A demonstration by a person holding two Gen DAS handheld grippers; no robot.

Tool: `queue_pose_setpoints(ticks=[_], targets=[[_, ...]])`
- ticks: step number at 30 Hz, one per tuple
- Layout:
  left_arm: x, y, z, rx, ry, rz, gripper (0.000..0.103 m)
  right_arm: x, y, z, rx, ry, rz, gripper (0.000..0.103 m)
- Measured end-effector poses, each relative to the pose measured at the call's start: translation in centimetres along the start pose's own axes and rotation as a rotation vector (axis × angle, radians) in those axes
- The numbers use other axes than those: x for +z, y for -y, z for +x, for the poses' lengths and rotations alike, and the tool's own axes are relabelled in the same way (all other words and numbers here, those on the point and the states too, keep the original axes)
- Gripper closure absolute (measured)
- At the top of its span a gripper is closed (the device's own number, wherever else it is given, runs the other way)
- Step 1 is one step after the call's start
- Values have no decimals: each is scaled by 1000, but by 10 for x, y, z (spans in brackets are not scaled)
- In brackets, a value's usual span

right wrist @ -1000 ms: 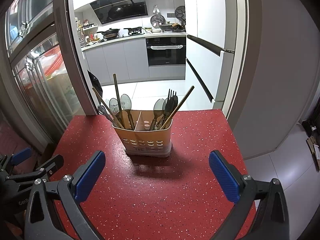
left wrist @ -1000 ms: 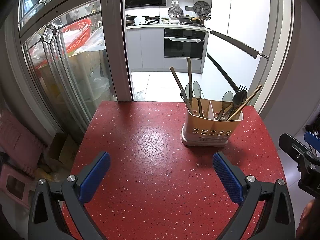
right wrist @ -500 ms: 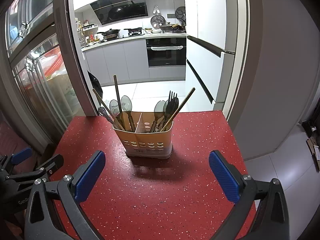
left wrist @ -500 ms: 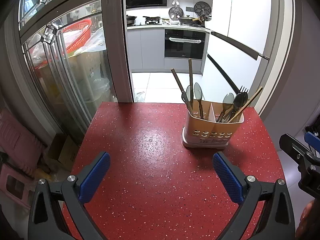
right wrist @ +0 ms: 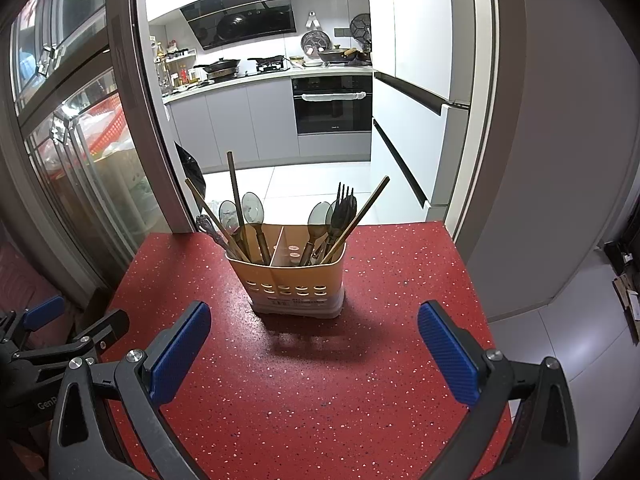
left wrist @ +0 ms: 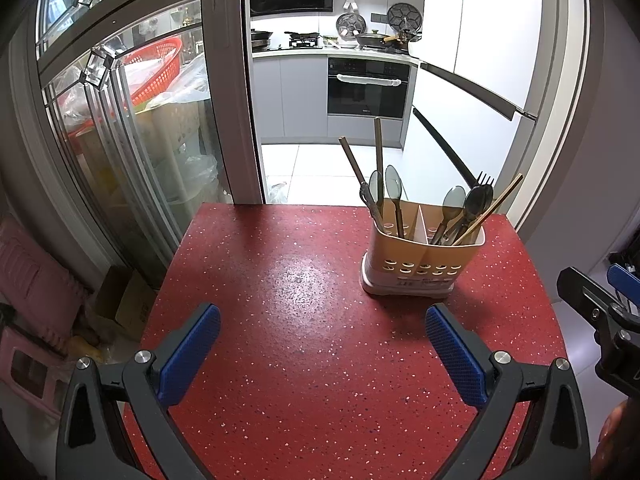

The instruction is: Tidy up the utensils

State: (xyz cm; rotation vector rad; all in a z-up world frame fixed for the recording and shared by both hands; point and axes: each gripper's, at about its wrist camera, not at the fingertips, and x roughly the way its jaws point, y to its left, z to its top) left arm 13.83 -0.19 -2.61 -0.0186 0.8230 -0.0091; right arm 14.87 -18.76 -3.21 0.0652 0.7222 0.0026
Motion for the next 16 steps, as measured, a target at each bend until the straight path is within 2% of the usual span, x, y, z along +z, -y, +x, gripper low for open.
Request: queue_pose_setpoints(ticks=[9,16], targets=[[0,1,0,2,-1,-2,0,1,1,-2,2,5,-2,0],[-1,4,-6,-24,12,6,0,1,0,-2,2,2,-1,0]])
